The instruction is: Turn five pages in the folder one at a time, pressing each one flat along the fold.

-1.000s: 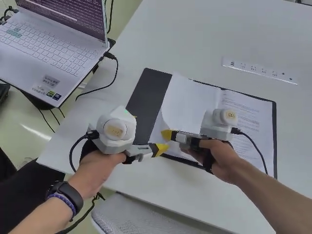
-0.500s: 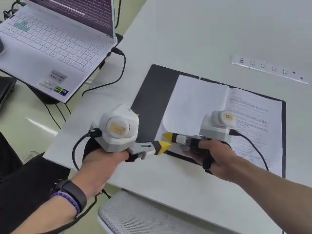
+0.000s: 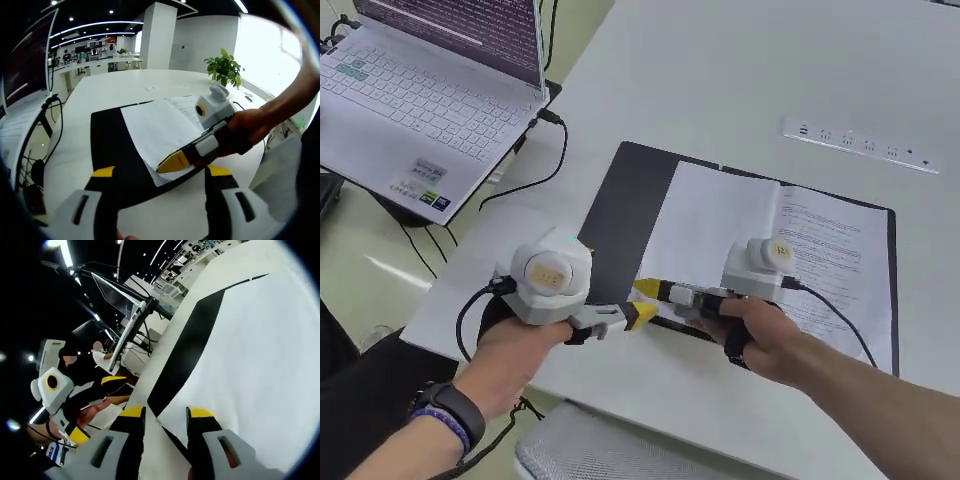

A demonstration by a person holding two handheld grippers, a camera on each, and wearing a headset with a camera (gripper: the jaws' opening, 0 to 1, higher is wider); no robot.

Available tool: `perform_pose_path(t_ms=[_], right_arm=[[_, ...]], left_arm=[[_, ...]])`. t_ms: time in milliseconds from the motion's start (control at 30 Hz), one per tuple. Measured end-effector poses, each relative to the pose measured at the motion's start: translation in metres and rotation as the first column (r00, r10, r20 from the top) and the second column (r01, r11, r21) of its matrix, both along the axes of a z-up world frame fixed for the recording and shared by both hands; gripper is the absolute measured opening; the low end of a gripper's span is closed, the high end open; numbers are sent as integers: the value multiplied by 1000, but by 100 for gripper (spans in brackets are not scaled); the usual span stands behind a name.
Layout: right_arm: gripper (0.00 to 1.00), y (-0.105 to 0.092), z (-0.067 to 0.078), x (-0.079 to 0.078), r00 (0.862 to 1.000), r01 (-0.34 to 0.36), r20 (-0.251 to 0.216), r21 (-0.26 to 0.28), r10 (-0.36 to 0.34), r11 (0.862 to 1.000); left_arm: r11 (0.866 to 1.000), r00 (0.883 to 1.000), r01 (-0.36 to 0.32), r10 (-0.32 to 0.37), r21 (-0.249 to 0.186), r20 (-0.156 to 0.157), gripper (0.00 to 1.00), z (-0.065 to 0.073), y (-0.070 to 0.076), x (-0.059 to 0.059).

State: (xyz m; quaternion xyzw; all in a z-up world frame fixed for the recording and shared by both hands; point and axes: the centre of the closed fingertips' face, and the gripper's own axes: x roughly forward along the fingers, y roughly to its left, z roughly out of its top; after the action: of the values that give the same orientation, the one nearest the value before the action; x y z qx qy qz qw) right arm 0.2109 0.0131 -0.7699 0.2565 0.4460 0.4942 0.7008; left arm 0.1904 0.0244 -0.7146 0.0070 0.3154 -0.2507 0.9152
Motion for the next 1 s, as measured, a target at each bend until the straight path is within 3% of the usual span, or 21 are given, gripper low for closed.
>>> perform_pose_path(t_ms=[33, 333, 533, 667, 1000], right_arm=[[34, 0, 1, -1, 1000, 2, -23, 13, -1, 1000], [39, -8, 11, -2, 998, 21, -53, 59, -18, 998], [38, -23, 34, 14, 997, 71, 4, 111, -72, 991], [36, -44, 38, 26, 992, 110, 45, 94, -114, 989], [30, -99, 51, 52, 967, 230, 93, 84, -237, 970]], left_arm=[[1000, 1000, 11, -11, 4, -2, 70, -1, -2, 0], [999, 999, 36, -36, 1, -8, 66, -3, -10, 7], [999, 999, 54, -54, 5, 2, 62, -1, -16, 16], [998, 998, 56, -57, -20, -5, 54, -3, -22, 23], [996, 996, 81, -82, -26, -36, 37, -26, -37, 33]])
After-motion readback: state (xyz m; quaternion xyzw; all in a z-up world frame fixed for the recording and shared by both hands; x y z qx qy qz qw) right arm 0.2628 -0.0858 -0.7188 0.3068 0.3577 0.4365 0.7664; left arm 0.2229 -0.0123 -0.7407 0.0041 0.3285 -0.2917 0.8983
